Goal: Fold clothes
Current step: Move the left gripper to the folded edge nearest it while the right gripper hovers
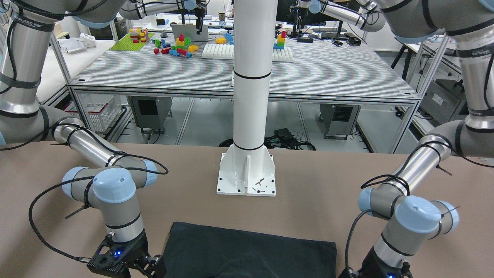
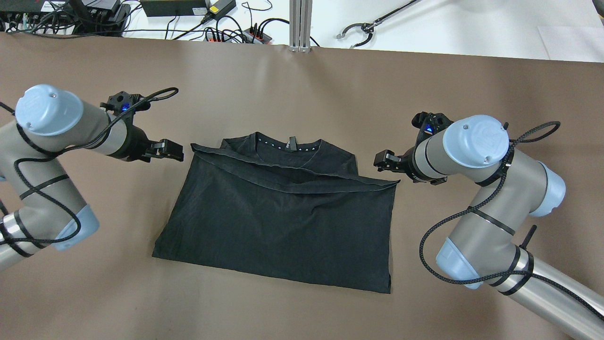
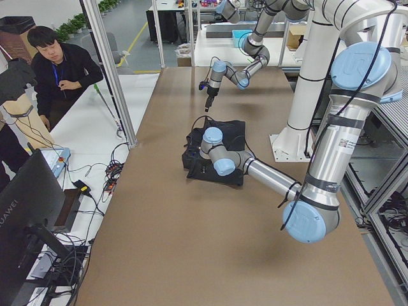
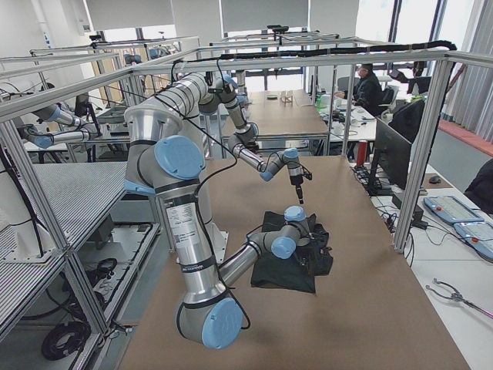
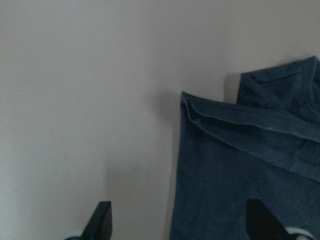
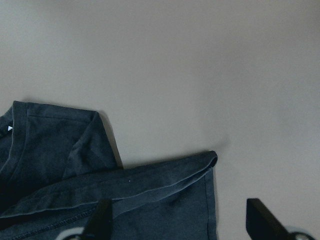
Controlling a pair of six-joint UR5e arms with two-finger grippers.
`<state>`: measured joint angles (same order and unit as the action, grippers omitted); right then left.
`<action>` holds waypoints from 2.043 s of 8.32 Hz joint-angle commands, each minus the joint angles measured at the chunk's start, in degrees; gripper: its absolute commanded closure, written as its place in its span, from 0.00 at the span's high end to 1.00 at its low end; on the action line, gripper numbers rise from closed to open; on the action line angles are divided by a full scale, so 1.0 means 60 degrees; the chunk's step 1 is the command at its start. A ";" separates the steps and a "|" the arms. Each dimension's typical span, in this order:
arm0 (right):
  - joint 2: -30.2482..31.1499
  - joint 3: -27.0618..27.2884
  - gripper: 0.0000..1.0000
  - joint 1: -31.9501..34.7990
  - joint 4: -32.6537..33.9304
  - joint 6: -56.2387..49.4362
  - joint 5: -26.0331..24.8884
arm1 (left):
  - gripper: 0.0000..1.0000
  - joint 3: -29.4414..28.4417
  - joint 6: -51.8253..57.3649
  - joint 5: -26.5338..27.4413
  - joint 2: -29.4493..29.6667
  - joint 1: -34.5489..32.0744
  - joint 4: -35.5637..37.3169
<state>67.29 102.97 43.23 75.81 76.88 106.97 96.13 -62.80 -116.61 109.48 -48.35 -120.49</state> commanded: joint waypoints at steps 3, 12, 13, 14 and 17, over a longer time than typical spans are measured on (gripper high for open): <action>0.0225 0.0344 0.94 -0.0130 0.0006 -0.0552 -0.0470 | 0.95 0.0252 -0.0517 -0.0326 -0.1694 0.1170 -0.2403; 0.0226 0.0344 0.94 -0.0189 -0.0008 -0.0537 -0.0616 | 0.52 0.0281 -0.0975 0.0172 -0.2119 0.2740 -0.3297; 0.0226 0.0329 0.94 -0.0189 -0.0008 -0.0537 -0.0616 | 0.25 0.0383 -0.0989 0.0159 -0.2134 0.2727 -0.3297; 0.0226 0.0329 0.94 -0.0189 -0.0008 -0.0537 -0.0616 | 0.00 0.0486 -0.0989 0.0158 -0.2192 0.2712 -0.3297; 0.0226 0.0329 0.94 -0.0189 -0.0008 -0.0537 -0.0616 | 0.00 0.1101 -0.0975 0.0115 -0.2777 0.2595 -0.3282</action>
<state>68.64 104.95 42.10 75.79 73.62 103.27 100.79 -68.72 -115.78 94.68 -32.22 -140.23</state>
